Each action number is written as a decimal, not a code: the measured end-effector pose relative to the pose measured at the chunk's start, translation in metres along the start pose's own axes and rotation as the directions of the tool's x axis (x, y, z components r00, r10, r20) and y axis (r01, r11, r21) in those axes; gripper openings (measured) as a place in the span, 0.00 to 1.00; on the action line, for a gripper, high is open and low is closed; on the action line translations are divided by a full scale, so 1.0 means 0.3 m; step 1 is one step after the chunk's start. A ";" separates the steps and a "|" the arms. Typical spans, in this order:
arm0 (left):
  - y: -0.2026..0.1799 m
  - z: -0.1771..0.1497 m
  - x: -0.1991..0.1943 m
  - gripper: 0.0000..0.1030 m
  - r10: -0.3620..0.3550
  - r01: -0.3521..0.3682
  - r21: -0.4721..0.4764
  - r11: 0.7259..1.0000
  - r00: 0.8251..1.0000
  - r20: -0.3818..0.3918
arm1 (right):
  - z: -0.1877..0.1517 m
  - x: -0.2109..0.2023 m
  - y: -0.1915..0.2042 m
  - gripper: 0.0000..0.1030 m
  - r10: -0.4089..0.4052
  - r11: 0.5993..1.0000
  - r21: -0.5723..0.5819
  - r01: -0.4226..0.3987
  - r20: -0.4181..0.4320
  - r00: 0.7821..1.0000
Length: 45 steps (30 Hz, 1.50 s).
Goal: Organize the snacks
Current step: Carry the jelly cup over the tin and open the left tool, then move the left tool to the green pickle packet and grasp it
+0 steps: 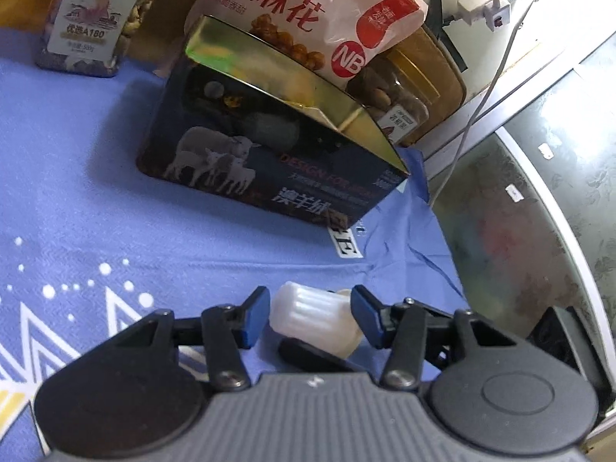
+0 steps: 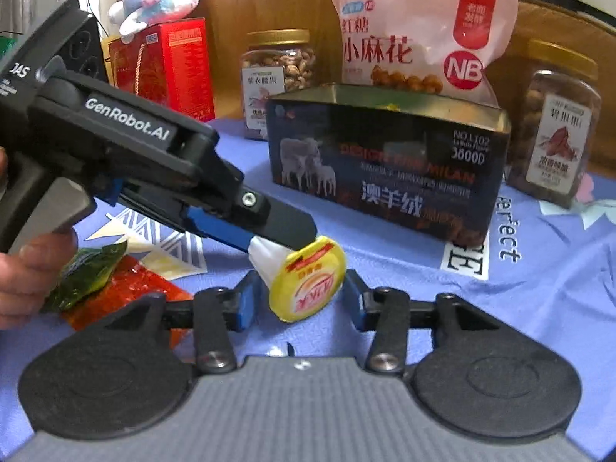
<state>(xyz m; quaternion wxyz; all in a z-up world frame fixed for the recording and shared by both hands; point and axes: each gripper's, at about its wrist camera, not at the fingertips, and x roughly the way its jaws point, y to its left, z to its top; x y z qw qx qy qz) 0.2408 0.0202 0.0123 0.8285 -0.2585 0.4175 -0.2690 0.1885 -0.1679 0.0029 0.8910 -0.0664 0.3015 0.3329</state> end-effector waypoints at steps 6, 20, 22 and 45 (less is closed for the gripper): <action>-0.067 0.050 -0.051 0.45 0.000 -0.004 0.072 0.997 0.999 0.050 | 0.046 -0.039 0.006 0.48 -0.026 0.999 -0.025 0.028 0.080 0.996; -0.122 0.298 -0.003 0.57 0.066 -0.091 0.119 0.989 0.978 0.199 | 0.307 0.088 -0.075 0.48 -0.147 0.987 -0.028 0.158 0.235 0.961; -0.118 0.309 0.021 0.62 0.086 -0.110 0.109 0.988 0.976 0.199 | 0.317 0.107 -0.080 0.48 -0.186 0.980 -0.026 0.197 0.234 0.954; -0.100 0.144 -0.181 0.71 0.110 -0.140 0.106 0.985 0.964 0.243 | 0.085 -0.098 -0.070 0.56 -0.176 0.977 0.156 0.144 0.213 0.961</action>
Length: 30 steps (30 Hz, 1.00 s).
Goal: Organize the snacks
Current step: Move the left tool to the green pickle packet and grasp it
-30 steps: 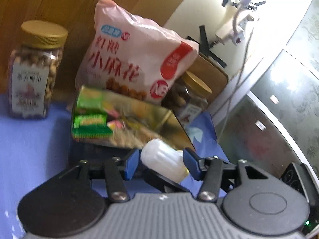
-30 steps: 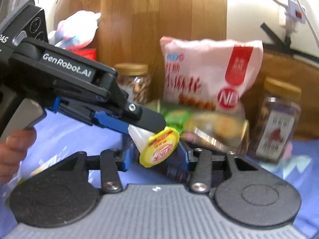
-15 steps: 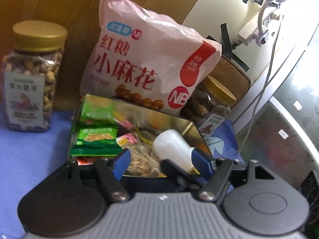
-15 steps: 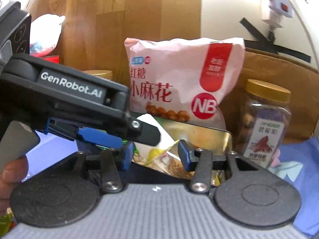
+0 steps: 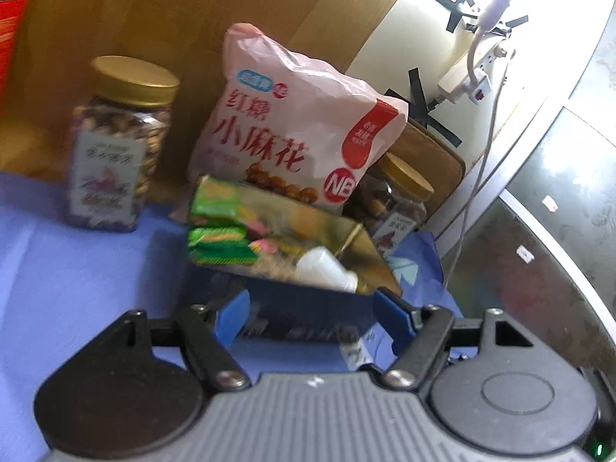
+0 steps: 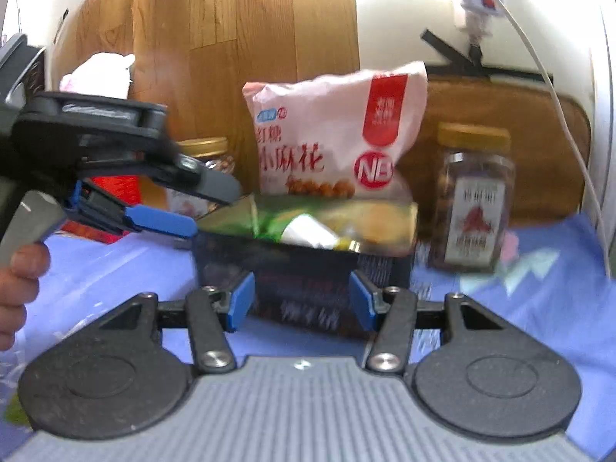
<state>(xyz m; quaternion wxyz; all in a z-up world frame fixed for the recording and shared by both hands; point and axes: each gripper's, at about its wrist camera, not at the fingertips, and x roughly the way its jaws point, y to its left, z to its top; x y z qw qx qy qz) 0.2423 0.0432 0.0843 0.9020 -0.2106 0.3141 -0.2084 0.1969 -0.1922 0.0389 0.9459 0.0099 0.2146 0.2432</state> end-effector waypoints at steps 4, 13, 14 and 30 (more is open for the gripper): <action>0.068 -0.083 -0.110 0.71 0.024 -0.024 -0.023 0.999 1.000 -0.013 | -0.059 -0.035 0.031 0.57 0.136 0.990 0.060 -0.131 -0.085 0.987; 0.239 -0.297 -0.342 0.71 0.074 -0.078 -0.119 0.990 0.997 -0.035 | -0.128 -0.047 0.238 0.57 0.314 0.945 -0.022 -0.326 -0.214 0.925; 0.256 -0.320 -0.369 0.71 0.074 -0.078 -0.132 0.988 0.997 -0.034 | -0.130 -0.044 0.266 0.57 0.325 0.939 -0.041 -0.342 -0.222 0.919; 0.302 -0.470 -0.446 0.80 0.004 -0.005 -0.229 0.973 1.000 -0.005 | -0.189 0.048 0.544 0.69 0.234 0.869 -0.375 -0.324 -0.265 0.935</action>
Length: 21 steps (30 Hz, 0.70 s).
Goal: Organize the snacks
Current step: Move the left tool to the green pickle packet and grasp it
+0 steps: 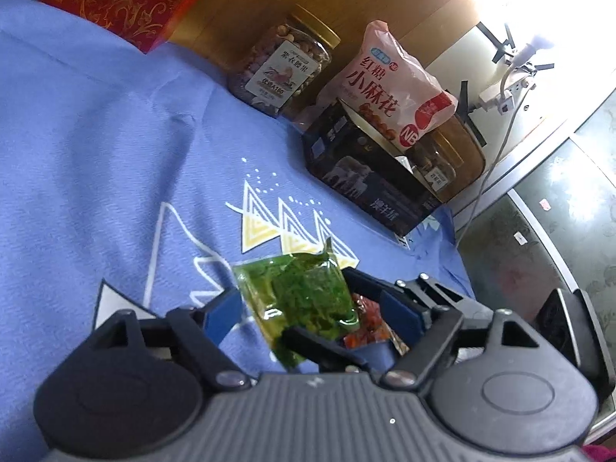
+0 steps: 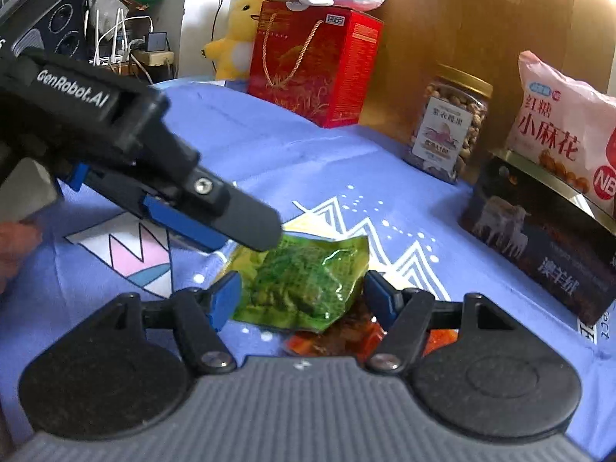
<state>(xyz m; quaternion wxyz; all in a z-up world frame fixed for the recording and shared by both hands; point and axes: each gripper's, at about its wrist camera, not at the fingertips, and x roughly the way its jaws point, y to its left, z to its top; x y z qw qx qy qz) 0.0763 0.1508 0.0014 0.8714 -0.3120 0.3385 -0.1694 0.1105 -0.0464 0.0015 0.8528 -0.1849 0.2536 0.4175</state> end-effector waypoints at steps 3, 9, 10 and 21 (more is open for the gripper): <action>-0.007 -0.009 0.000 0.84 -0.003 0.003 0.013 1.000 1.000 0.010 | -0.002 -0.007 0.010 0.58 -0.015 0.999 0.032 0.014 0.017 1.000; -0.010 -0.014 0.000 0.85 -0.008 0.008 0.017 1.000 1.000 0.018 | -0.016 -0.054 0.000 0.41 -0.006 0.991 0.136 -0.002 0.061 0.998; -0.009 -0.015 -0.001 0.85 -0.009 0.009 0.015 1.000 1.000 0.019 | -0.021 -0.068 -0.012 0.37 0.014 0.986 0.166 -0.025 0.067 0.998; -0.036 -0.035 0.001 0.86 0.015 -0.017 0.063 0.998 0.999 0.033 | -0.091 -0.080 -0.124 0.31 0.232 0.837 0.495 -0.233 0.064 0.971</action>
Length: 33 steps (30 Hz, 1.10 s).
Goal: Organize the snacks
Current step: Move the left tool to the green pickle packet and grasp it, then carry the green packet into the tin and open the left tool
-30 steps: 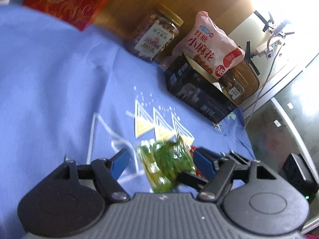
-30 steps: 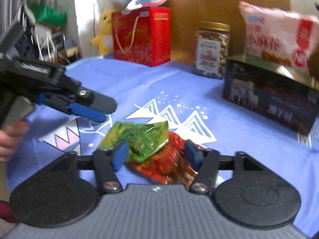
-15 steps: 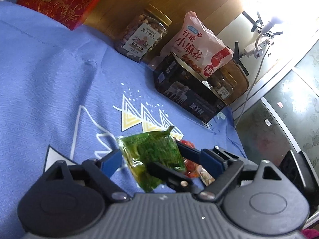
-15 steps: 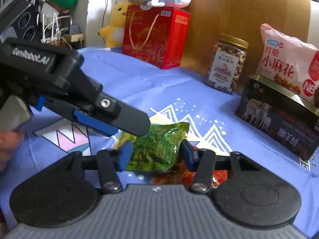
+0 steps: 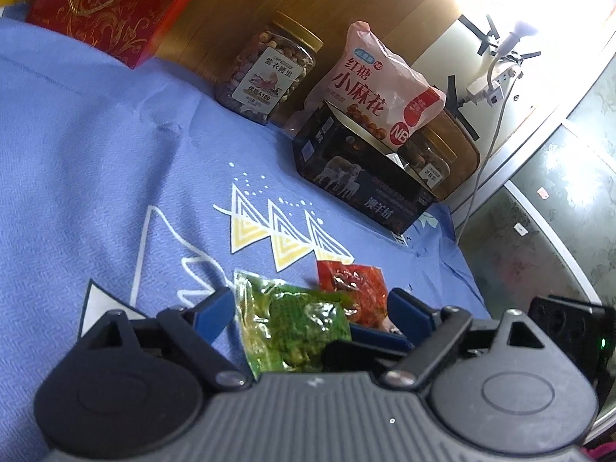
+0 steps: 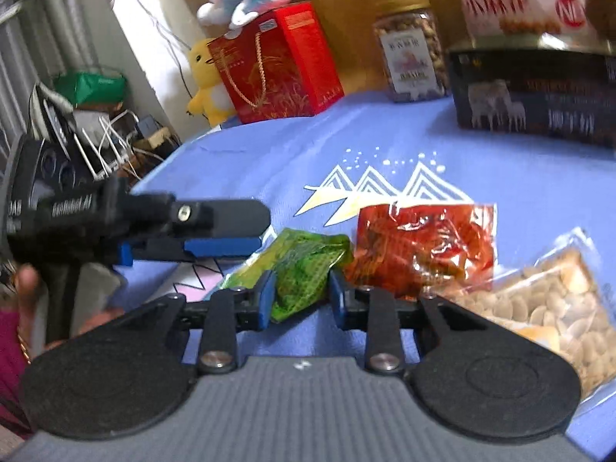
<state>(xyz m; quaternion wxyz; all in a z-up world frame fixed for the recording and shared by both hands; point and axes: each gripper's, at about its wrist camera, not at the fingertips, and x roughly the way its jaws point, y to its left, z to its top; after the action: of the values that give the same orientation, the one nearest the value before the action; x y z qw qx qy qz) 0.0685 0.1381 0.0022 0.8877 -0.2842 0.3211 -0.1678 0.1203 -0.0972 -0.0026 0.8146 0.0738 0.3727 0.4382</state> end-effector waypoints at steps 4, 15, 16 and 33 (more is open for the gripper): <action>-0.006 0.005 0.004 0.70 -0.090 0.089 -0.037 0.995 0.996 -0.029 | 0.009 -0.030 -0.015 0.29 0.016 0.999 0.043 -0.017 0.025 1.000; -0.208 0.024 0.172 0.71 -0.185 0.199 0.088 0.976 0.972 -0.148 | -0.012 -0.220 -0.103 0.28 -0.208 0.978 0.015 0.208 0.163 0.964; -0.218 0.026 0.184 0.71 -0.178 0.195 0.098 0.976 0.972 -0.154 | -0.018 -0.246 -0.122 0.28 -0.230 0.973 0.029 0.228 0.170 0.958; -0.314 0.003 0.339 0.58 -0.154 0.205 0.169 0.964 0.949 -0.274 | -0.134 -0.341 -0.173 0.43 -0.280 0.948 -0.102 0.300 0.176 0.944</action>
<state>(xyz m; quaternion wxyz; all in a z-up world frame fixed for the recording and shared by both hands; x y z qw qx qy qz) 0.1333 0.0160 0.0121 0.8429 -0.1994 0.3885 -0.3145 0.0929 -0.2155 0.0011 0.9004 0.0007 0.2846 0.3290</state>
